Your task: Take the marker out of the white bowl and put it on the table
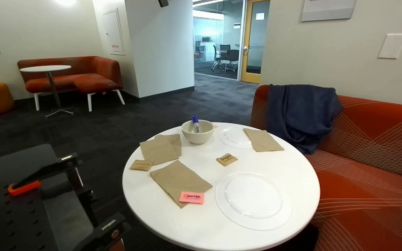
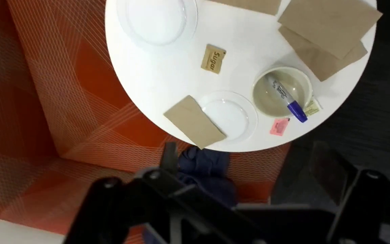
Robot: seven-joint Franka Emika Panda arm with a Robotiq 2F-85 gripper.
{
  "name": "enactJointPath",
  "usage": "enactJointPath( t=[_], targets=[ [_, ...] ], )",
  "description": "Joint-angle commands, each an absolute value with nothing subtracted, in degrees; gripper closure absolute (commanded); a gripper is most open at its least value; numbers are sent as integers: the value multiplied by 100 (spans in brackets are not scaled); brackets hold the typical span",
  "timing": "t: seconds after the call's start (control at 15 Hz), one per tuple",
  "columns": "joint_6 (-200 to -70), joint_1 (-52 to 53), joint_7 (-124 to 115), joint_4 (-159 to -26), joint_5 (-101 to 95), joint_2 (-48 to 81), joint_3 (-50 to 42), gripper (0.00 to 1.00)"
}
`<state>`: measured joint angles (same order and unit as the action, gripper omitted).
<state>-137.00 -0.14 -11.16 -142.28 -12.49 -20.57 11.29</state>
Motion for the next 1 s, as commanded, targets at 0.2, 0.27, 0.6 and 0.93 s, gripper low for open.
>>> enactJointPath(
  t=[0.2, 0.27, 0.6, 0.93],
  targets=[
    [-14734, 523, 746, -13609, -819, -792, 675, 0],
    [-14792, 586, 984, -13491, -720, -564, 668, 0],
    [-14693, 696, 1873, -12899, -514, 387, 756, 0],
    [-14668, 641, 2499, -12358, -587, 1235, 893, 0]
  ],
)
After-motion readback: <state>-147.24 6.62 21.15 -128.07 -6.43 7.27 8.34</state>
